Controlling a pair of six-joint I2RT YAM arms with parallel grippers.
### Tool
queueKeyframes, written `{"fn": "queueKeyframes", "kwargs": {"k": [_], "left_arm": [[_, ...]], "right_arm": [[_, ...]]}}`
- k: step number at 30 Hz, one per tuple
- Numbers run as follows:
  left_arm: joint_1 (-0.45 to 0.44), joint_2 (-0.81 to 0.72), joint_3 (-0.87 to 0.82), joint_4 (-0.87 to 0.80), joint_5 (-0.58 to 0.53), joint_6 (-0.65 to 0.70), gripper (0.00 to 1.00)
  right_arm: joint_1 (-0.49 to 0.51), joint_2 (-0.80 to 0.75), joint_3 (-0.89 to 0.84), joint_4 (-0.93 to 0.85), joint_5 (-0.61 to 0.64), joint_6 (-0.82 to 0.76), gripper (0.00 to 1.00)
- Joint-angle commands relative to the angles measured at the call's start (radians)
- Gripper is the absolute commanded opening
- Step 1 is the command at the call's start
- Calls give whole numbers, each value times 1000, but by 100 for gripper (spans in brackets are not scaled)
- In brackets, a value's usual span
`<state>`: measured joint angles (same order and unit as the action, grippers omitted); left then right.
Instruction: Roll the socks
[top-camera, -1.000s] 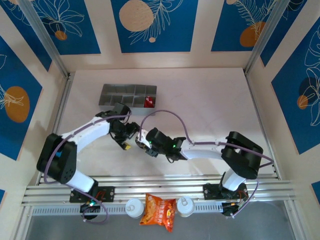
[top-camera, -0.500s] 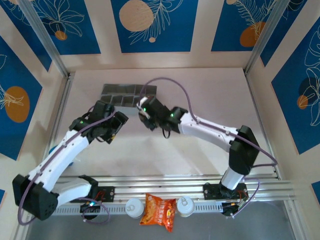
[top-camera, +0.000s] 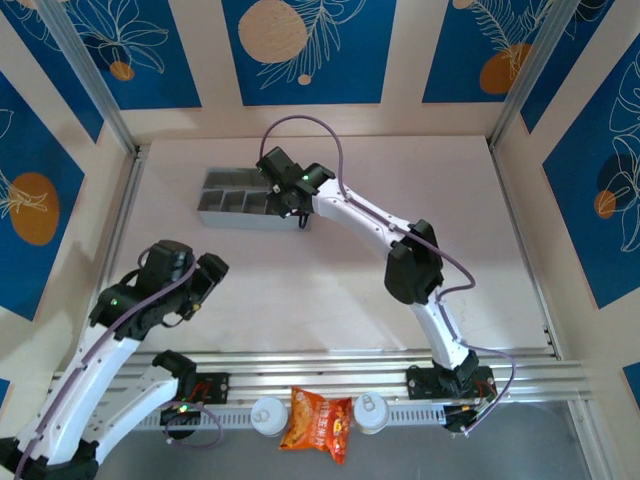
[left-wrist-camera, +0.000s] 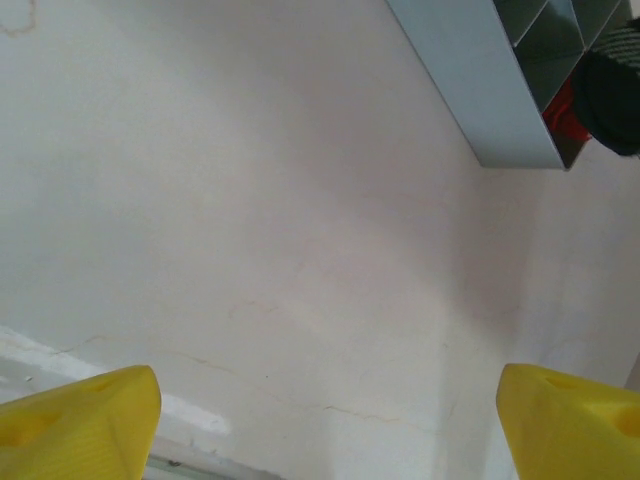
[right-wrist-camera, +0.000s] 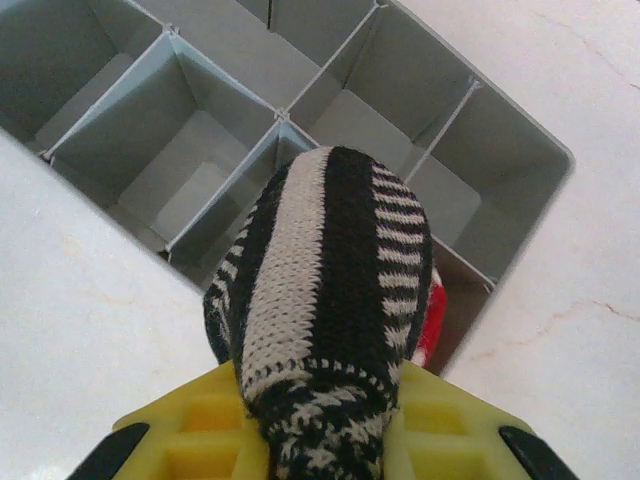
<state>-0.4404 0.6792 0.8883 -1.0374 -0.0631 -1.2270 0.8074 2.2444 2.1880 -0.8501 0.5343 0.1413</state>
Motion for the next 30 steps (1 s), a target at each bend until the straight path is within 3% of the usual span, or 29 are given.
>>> {"fn": "queueKeyframes", "kwargs": {"k": [1,8,28,29,30], "left_arm": [[8,-58,-17,-142,-34,18,86],[8,-141,-52,-202,-23,-9,86],[8,-159,-27,-230,-24,0,86],[8,-159,-24,-226,-24,1,86],[8,-157,-18,-216,-25,6,86]], "right_arm": [[-10,37,72,-49,-58,27,0],[-14,113,114,-84,-88,56,0],[-43,286,278,-118,-179,81,0],[-46,293,287,-127,-192,81,3],[-48,296,303,-140,-197,83,14]]}}
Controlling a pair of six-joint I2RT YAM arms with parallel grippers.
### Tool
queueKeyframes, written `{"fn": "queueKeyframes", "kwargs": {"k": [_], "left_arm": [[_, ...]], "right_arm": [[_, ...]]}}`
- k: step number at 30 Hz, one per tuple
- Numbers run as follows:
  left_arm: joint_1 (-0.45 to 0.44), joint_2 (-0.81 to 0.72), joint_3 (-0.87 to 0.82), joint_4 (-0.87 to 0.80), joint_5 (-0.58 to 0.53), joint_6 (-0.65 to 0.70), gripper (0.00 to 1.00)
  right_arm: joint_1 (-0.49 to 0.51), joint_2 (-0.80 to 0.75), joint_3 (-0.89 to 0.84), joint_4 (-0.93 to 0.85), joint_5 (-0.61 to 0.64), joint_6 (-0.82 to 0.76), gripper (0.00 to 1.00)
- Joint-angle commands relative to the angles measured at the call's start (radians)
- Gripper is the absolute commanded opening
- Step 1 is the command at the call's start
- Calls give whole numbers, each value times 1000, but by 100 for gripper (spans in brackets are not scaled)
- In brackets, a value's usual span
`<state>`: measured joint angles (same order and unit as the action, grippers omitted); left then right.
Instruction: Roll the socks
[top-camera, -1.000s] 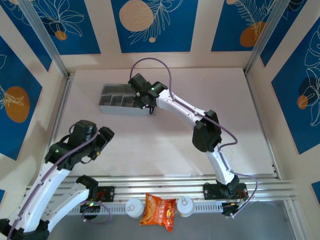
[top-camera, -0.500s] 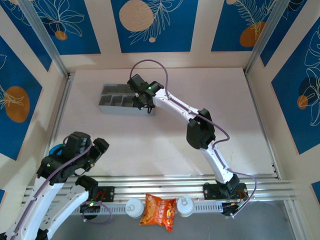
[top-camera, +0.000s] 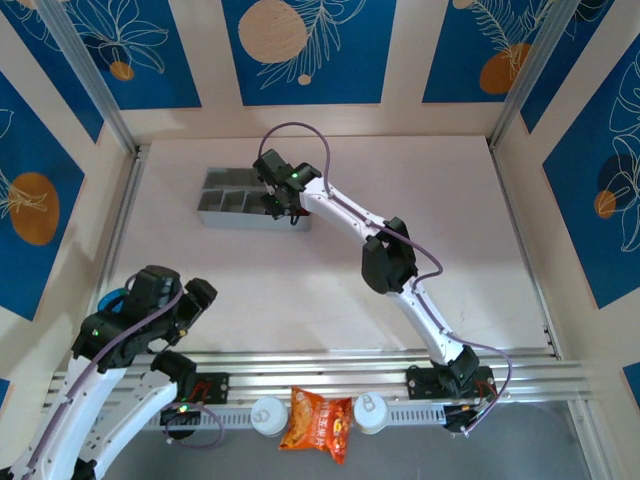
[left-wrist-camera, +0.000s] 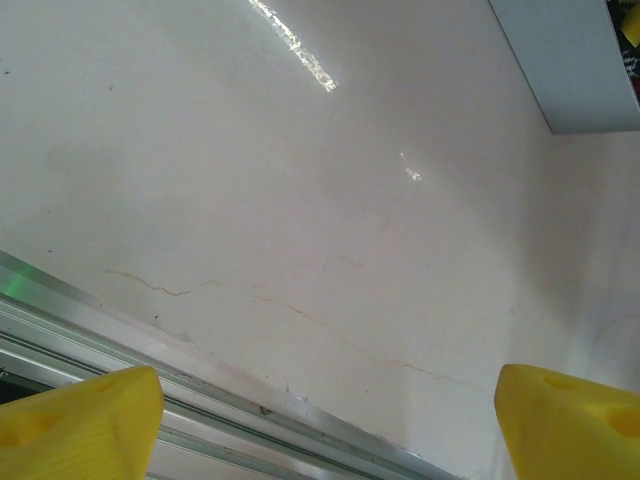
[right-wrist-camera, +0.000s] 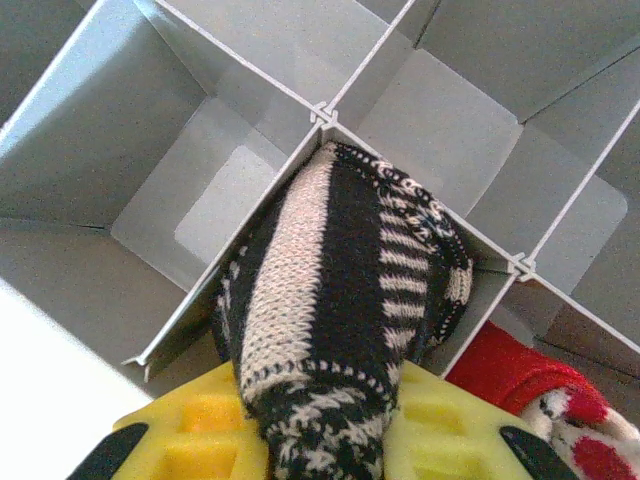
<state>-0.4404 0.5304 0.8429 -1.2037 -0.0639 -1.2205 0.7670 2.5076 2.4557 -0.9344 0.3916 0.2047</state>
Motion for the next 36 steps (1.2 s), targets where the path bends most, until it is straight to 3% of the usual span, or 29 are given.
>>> {"fn": "queueKeyframes", "kwargs": {"k": [1,6,11,16,19,23,29,36], "left_arm": [[8,-7,34,-42,-26,6,86],[8,-5,88,42,-49,68,85],[8,9,159,135,-70,126,86],[8,49,197,152,-65,146,86],[8,43,191,155,-70,142,86],[9,33,176,155,-60,130,85],[9,20,187,138,-70,132,85],[9,8,206,113,-79,131,85]], "right_arm": [[-8,30,48,-64,-54,21,22],[5,-66,39,-16,-40,-24,52],[0,-140,36,-28,-32,-32,57],[-4,-260,-115,41,-51,-20,58],[-5,-327,-228,97,-69,-11,52],[-6,-390,-373,181,-136,-1,23],[-5,-366,-417,221,-200,12,21],[-20,-225,-313,192,-176,30,19]]}}
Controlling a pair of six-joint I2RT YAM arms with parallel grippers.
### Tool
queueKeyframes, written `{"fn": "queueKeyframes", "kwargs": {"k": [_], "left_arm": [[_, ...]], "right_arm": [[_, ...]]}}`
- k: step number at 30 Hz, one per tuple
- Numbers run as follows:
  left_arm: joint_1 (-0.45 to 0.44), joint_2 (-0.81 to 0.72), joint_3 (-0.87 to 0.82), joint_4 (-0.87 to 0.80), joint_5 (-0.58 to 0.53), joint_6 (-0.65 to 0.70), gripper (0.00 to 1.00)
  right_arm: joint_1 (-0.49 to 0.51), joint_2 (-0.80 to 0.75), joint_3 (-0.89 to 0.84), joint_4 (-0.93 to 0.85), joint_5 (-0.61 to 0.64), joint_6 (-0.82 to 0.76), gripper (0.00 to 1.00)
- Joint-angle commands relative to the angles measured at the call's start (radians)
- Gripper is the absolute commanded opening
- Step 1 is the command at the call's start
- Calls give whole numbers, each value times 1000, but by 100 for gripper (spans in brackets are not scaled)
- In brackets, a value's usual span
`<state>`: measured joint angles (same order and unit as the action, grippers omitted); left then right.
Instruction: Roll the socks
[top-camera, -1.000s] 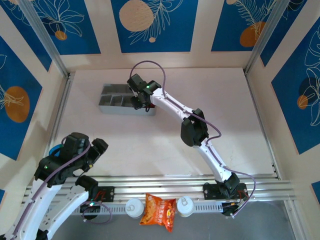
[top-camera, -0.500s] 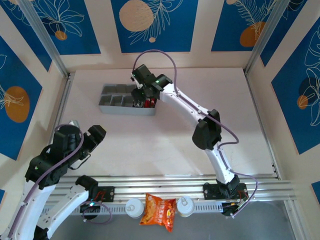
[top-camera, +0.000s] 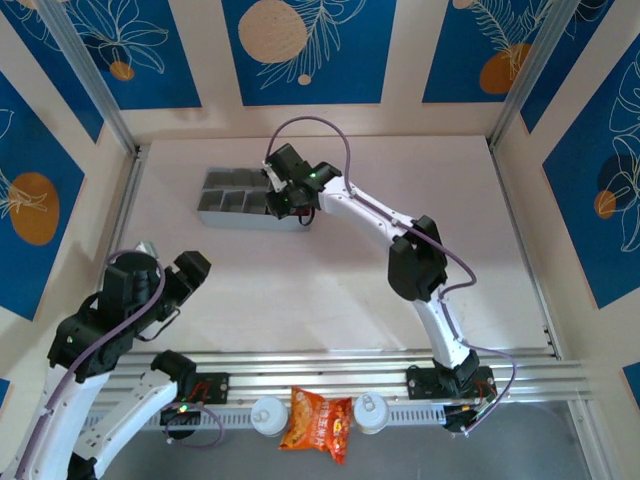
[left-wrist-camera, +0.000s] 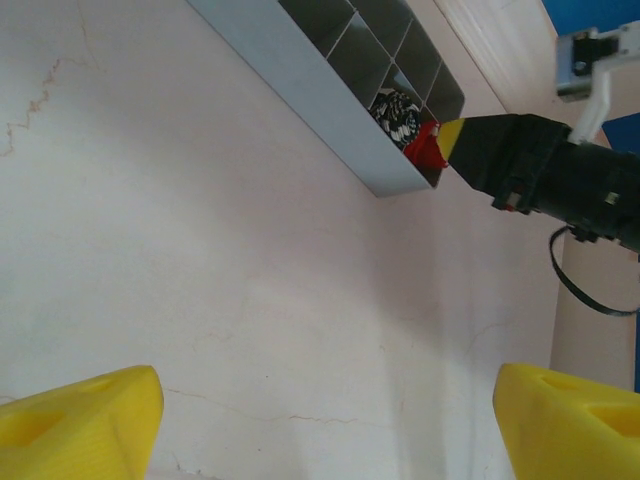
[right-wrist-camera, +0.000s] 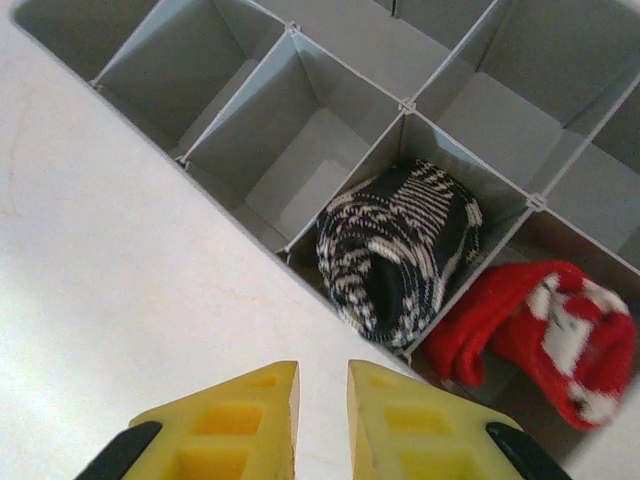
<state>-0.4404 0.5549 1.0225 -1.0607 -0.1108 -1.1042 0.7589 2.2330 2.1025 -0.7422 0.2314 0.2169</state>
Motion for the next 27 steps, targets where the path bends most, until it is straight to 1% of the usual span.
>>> {"fn": "queueKeyframes", "kwargs": {"k": [1,6,10,13,14,16,18,19,21,22,23,24,27], "left_arm": [[8,-20,28,-35,-33,13,85],[8,-42,38,-67,-38,6,85],[9,-50,51,-93,-43,4,85],[8,-50,54,-101,-44,2,85],[8,-50,54,-100,-43,1,85],[8,-50,52,-95,-41,1,86],[9,-49,55,-94,-44,2,86],[9,-48,56,-93,-46,3,87],[7,-44,62,-90,-53,13,90],[8,-41,65,-85,-54,19,100],[8,-34,69,-77,-54,30,100],[9,-24,75,-72,-55,42,100],[8,26,98,-75,-66,80,100]], "right_arm": [[-19,64,52,1,-19,19,19],[-44,158,133,15,-47,18,19],[-62,219,220,17,-89,33,22],[-63,251,295,-15,-115,25,23],[-61,249,308,-26,-115,22,24],[-55,211,280,-11,-124,7,26],[-42,104,169,75,-94,-2,31],[-38,45,102,130,-77,-5,34],[-26,-110,-57,256,8,-7,44],[-24,-176,-122,301,53,-4,51],[-24,-255,-193,350,100,1,73],[-29,-319,-264,391,125,7,100],[-71,-525,-449,454,108,40,99]]}}
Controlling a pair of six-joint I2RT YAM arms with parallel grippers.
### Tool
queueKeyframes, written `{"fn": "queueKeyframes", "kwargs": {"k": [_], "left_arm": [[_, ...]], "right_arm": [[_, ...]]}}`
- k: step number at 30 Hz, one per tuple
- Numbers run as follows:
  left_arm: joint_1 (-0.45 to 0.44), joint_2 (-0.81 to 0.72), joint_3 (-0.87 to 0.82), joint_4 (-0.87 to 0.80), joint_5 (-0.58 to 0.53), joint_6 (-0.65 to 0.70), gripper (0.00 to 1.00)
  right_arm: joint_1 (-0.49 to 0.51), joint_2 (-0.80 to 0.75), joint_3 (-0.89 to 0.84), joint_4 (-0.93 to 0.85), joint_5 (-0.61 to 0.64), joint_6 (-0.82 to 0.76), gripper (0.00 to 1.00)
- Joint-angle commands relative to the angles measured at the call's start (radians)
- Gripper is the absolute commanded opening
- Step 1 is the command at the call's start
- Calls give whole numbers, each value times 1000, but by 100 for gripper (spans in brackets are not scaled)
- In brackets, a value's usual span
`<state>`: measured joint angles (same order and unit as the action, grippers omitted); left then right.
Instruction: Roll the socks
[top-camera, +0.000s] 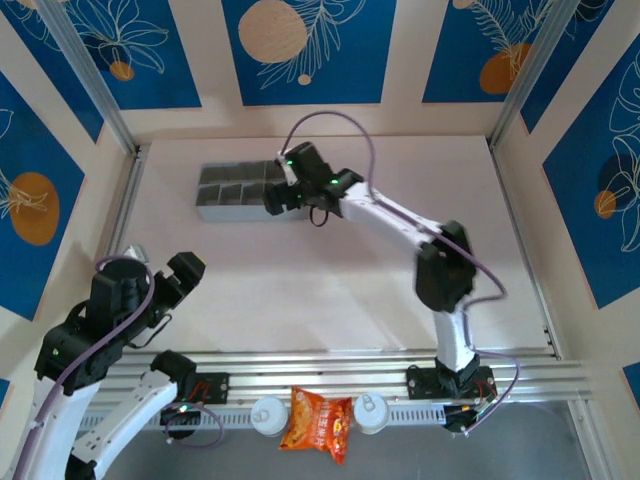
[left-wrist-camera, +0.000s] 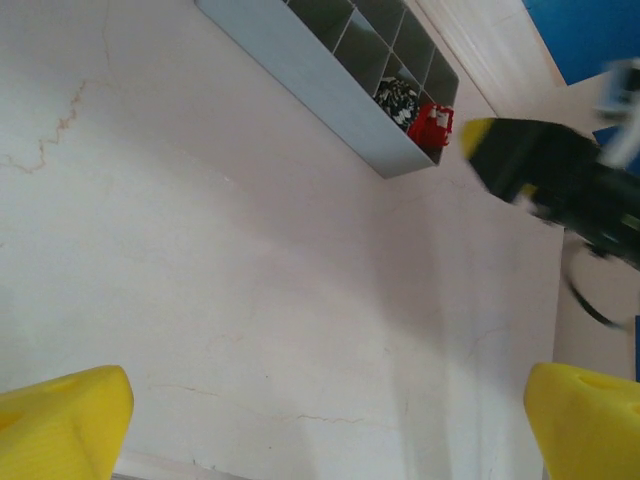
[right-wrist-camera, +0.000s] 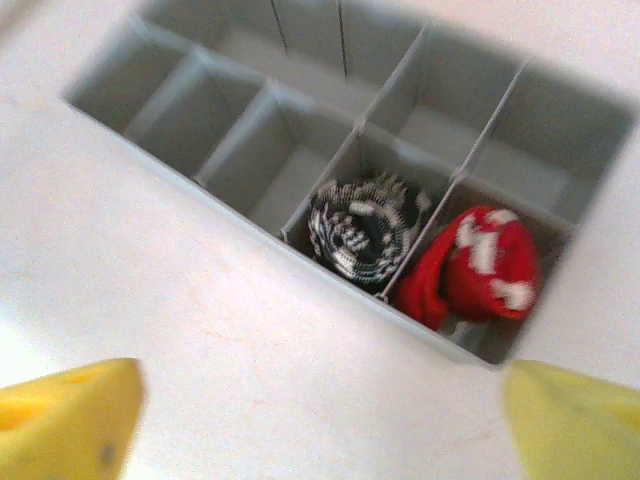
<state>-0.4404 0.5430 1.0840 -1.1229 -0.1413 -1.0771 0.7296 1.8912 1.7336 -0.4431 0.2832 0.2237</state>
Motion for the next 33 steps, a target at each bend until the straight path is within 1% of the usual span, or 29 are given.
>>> {"fn": "queueKeyframes", "kwargs": {"k": [1,3,4,5,6,7,8,9,11,12,14,16,18,20,22,23,24,26,27,29,31,33], "left_arm": [[8,65,45,-15,-39,69,100],[9,126,62,-18,-52,114,100],[8,159,69,-17,-74,135,100],[8,194,79,-41,-136,127,100],[8,225,88,-90,-215,82,100],[8,263,89,-134,-309,46,100],[8,293,76,-134,-382,56,100],[8,307,40,-65,-409,137,100],[8,313,-87,179,-427,394,100],[7,314,-150,290,-432,497,100],[8,329,-261,489,-453,688,100],[13,341,-374,674,-483,805,100],[26,332,-498,895,-503,902,100],[63,326,-631,1138,-503,946,100],[106,356,-716,1343,-471,987,100],[128,391,-712,1370,-450,1008,100],[148,435,-701,1391,-435,1015,100],[187,550,-673,1436,-370,1022,100],[196,595,-676,1493,-353,1034,100],[214,691,-703,1688,-343,1054,100],[232,780,-696,1781,-338,1049,100],[247,858,-678,1838,-305,1089,100]], "right_arm": [[-55,-256,-141,154,72,45,99],[-74,-384,-249,135,131,42,99],[-83,-449,-300,107,184,41,99],[-95,-509,-356,73,260,58,99],[-121,-557,-409,39,295,76,99],[-153,-611,-474,-5,324,98,99],[-201,-675,-546,-34,299,92,99],[-256,-732,-628,-38,241,66,99],[-391,-870,-818,-5,124,33,99],[-439,-930,-905,32,98,9,99],[-507,-1041,-1097,167,32,-117,99],[-546,-1115,-1239,287,-28,-181,99],[-585,-1167,-1354,417,-68,-197,99],[-623,-1183,-1472,599,-79,-211,99],[-672,-1138,-1537,725,-64,-155,99],[-694,-1093,-1535,752,-75,-141,99],[-696,-1058,-1515,735,-79,-146,99],[-690,-1009,-1519,819,-72,-162,99],[-692,-994,-1524,852,-76,-161,99],[-696,-954,-1505,863,-60,-156,99],[-697,-927,-1488,857,-54,-155,99],[-697,-890,-1464,845,-59,-139,99]]}}
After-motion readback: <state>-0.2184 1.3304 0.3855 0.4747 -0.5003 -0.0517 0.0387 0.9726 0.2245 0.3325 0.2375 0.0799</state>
